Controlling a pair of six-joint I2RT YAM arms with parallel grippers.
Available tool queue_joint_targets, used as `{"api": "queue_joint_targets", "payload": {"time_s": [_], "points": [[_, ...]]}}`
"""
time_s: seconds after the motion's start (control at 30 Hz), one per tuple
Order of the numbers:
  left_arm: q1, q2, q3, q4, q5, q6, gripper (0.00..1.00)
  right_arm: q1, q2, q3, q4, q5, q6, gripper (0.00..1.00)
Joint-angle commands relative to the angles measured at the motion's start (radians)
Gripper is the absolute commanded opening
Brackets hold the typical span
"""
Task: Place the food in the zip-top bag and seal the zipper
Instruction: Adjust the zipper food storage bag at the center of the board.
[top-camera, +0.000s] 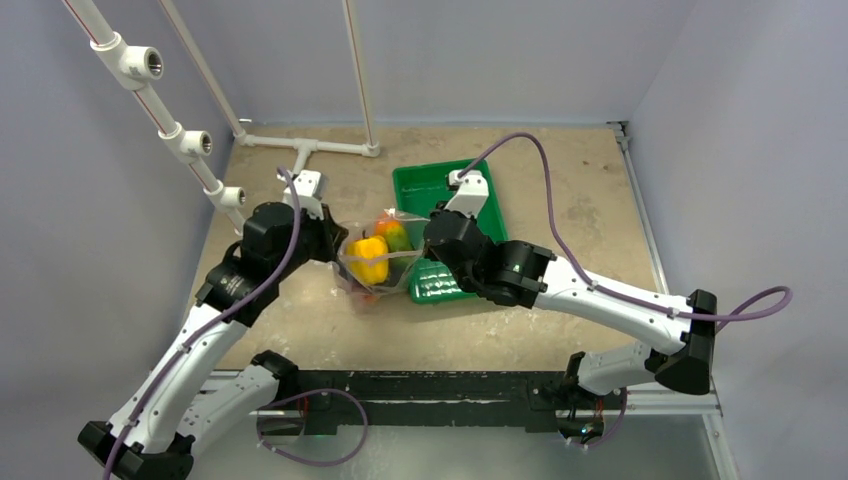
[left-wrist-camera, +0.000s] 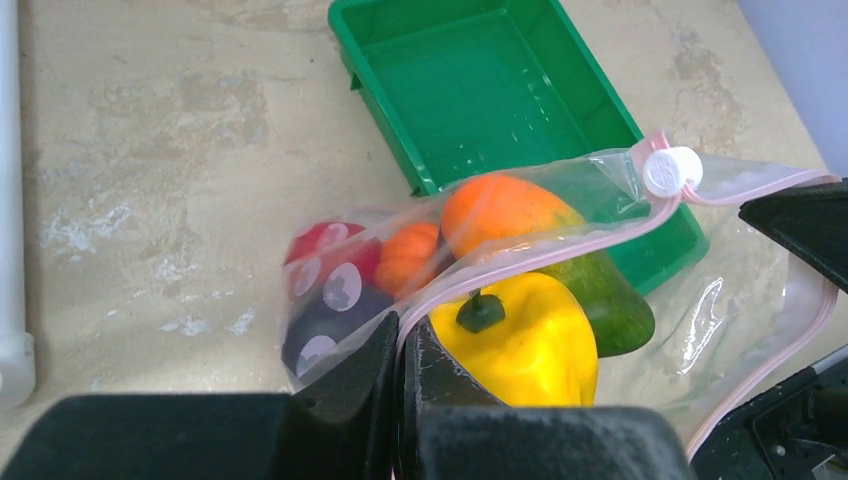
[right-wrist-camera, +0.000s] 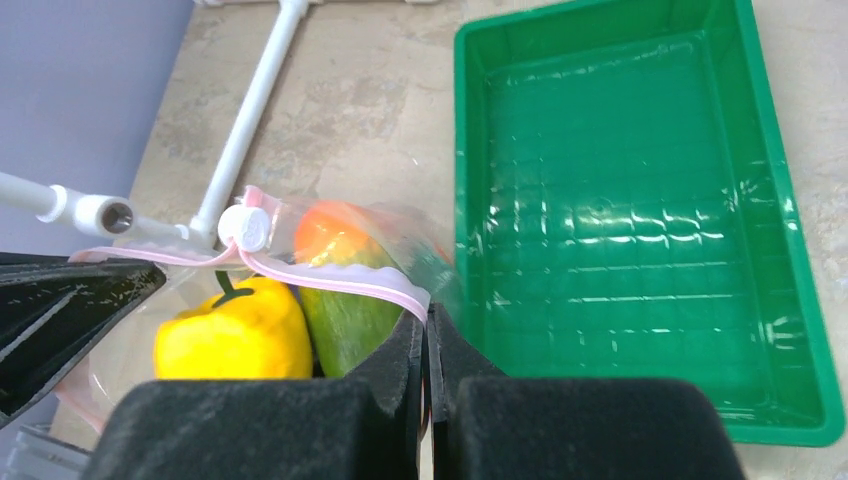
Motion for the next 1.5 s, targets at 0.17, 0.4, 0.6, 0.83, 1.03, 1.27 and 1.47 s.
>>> {"api": "queue_joint_targets", "payload": {"time_s": [0.17, 0.4, 0.6, 0.83, 1.03, 1.27, 1.47], "points": [[-0.002, -0.023, 0.199, -0.118, -0.09, 0.032, 0.0, -0.014, -0.007, 0.135, 0.116, -0.013, -0.148, 0.0], [-0.001, -0.042, 0.097, -0.124, -0.173, 0.019, 0.0, -0.014, 0.085, 0.091, 0.244, -0.132, -0.181, 0.0], [-0.001, -0.003, -0.006, -0.081, -0.166, -0.016, 0.0, -0.023, 0.177, 0.047, 0.28, -0.174, -0.161, 0.0], [-0.002, -0.027, 0.103, -0.073, -0.148, 0.012, 0.0, -0.023, 0.129, 0.112, 0.281, -0.167, -0.185, 0.0], [-0.001, -0.03, 0.193, -0.089, -0.155, 0.032, 0.0, -0.023, 0.086, 0.145, 0.281, -0.147, -0.204, 0.0], [-0.001, -0.01, 0.199, -0.082, -0.152, 0.038, 0.0, -0.023, 0.067, 0.128, 0.326, -0.182, -0.206, 0.0], [-0.001, 0.0, 0.221, -0.071, -0.123, 0.048, 0.0, -0.023, 0.051, 0.099, 0.359, -0.223, -0.207, 0.0]]}}
